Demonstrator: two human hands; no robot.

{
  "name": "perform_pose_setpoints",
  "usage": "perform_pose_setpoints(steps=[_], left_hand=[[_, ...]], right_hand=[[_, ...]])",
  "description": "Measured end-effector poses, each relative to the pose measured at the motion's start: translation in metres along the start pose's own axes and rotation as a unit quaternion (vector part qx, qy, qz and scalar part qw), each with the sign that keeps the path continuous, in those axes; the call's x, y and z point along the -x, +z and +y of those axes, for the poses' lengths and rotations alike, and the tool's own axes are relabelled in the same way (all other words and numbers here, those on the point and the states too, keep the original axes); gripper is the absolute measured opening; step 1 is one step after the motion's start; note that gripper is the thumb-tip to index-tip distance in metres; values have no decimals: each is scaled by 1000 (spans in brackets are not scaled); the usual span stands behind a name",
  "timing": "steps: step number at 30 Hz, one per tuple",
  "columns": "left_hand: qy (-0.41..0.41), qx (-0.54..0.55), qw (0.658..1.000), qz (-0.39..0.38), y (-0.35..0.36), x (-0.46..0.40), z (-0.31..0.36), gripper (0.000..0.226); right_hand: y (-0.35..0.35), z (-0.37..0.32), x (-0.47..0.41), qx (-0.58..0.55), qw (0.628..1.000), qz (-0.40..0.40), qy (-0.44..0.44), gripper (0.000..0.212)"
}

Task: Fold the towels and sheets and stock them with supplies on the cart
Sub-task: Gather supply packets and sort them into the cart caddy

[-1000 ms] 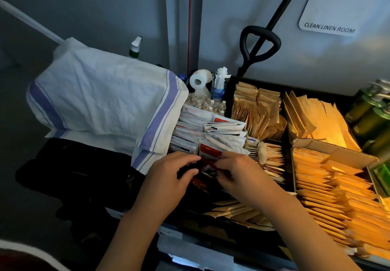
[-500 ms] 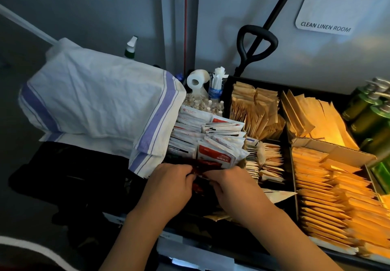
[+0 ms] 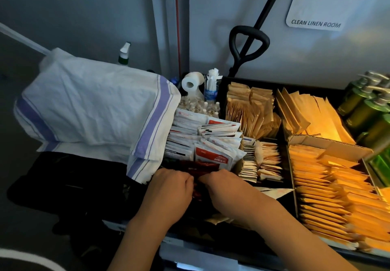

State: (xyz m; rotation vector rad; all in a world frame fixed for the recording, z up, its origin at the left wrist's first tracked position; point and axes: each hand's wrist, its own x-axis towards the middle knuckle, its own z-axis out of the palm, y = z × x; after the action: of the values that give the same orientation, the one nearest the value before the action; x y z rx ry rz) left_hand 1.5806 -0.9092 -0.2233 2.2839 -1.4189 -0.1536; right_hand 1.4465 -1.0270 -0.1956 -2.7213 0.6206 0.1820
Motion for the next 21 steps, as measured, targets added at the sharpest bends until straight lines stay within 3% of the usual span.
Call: perform_pose_setpoints(steps=[7,11,17,21], left_hand=[[-5,123,990,70,-2,5,-4,15],[10,102,994,31,-3,4,-3,17],[36,140,982,125,-15,13,13,14],[53,174,977,115,-14,13,30,17]], right_hand=[[-1,11,14,-38,995,94,-23,33],[0,11,13,-32,996,71,-37,35],[-32,44,52,-63,989,137,-3,39],[-47,87,79,-83,986,140,43,36]])
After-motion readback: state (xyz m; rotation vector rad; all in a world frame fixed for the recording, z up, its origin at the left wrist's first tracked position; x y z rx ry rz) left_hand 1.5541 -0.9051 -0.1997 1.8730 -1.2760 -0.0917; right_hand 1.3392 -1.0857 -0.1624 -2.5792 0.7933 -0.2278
